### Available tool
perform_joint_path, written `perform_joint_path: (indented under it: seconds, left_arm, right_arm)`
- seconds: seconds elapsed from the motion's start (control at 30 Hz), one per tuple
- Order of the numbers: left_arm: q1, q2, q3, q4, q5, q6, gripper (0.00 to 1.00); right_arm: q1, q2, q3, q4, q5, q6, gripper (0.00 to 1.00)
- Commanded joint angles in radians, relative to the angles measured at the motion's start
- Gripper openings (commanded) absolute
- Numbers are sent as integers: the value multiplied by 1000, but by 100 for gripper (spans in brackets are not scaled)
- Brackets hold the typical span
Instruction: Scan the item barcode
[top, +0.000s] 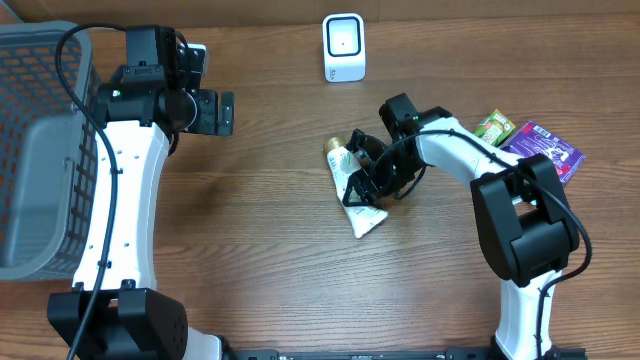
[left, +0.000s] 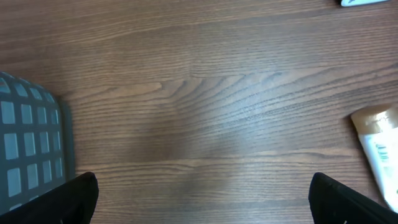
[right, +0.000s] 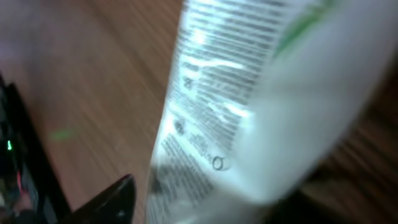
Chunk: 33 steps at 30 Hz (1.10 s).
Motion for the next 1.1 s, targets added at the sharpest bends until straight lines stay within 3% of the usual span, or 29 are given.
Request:
perform_joint_path:
  seconds: [0.0, 0.13, 0.2, 0.63, 0.87, 1.07]
  left_arm:
    - [4, -22, 7, 1, 0, -18, 100]
    - [4, -22, 7, 0, 0, -18, 99]
    - [4, -23, 7, 1, 1, -18, 100]
    - [4, -22, 7, 1, 0, -18, 99]
    - [4, -22, 7, 0, 0, -18, 100]
    - [4, -22, 7, 1, 0, -18, 100]
  right_arm:
    - [6, 24, -51, 9, 40, 41, 46]
    - [4, 24, -51, 6, 21, 46, 14]
    - [4, 24, -51, 6, -10, 45, 4]
    - [-37, -15, 50, -61, -265, 45, 4]
    - [-79, -179, 146, -56, -379, 50, 4]
    - [-122, -360, 165, 36, -376, 175, 4]
